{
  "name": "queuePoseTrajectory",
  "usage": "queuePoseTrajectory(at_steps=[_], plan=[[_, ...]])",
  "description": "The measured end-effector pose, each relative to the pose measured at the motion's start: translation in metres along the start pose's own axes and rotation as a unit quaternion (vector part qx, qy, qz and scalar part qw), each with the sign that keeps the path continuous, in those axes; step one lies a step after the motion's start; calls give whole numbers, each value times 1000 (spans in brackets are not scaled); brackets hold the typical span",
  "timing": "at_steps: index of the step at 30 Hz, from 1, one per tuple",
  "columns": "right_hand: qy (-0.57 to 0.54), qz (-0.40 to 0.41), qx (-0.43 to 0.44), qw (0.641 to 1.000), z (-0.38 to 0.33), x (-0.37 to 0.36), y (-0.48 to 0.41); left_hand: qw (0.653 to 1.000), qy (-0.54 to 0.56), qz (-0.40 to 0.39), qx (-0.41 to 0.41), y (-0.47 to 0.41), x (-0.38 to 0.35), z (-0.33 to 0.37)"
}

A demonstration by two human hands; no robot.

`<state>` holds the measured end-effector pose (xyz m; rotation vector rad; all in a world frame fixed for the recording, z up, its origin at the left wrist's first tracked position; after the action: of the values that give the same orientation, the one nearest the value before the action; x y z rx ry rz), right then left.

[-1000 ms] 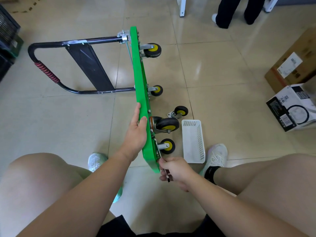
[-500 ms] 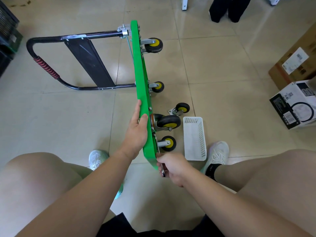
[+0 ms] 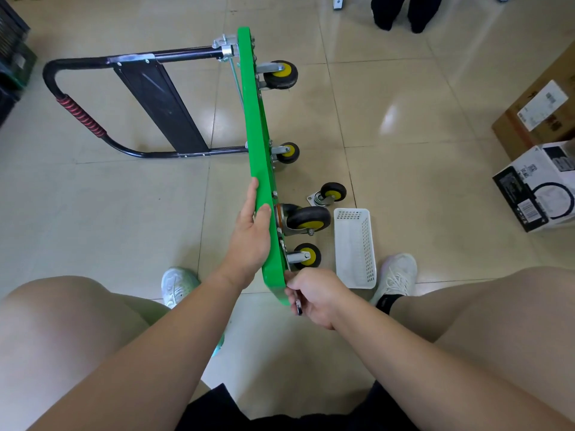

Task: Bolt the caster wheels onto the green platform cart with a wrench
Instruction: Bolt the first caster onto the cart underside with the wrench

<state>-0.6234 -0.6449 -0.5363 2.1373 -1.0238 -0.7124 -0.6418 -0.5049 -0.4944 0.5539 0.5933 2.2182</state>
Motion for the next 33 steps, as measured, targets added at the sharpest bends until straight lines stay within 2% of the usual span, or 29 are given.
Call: queuePoseTrajectory(at_steps=[6,11,16,19,21,25,28,33], plan=[[8,-6,-1,1000,-2,0,-1,1000,-3,3,-9,4,-1,3],[39,38,5,999,-1,0,-2,1000,-15,3,-8,11,-2,8],[22,57,-1,998,0,1,-3,1000,-22,11,-7,11,-1,9],[84,75,44,993,15,9,-10,1000,-24,10,-5,15,-3,10],[75,88,70,991,26,13,-9,1000,-26,14,-2,16,-4,9],[17,30,105,994,31,12,-11,1000,-8,13,-4,6,-1,9],[-9,16,96,995,27,14,-9,1000,-9,14,2,6,-2,6],[41,12,99,994,28,17,-15,1000,-4,14,2,5,-2,6]])
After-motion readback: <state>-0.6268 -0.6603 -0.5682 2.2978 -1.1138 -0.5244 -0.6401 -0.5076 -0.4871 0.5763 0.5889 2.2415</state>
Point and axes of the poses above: each hand's wrist, its own y-axis away from the middle knuckle, its own x-axis out of the back of the hand, z = x × y, the point moved 3 cm from there along -y, towards the middle knuckle, and after that the axes turned 15 degrees about x, right-handed, at the moved point
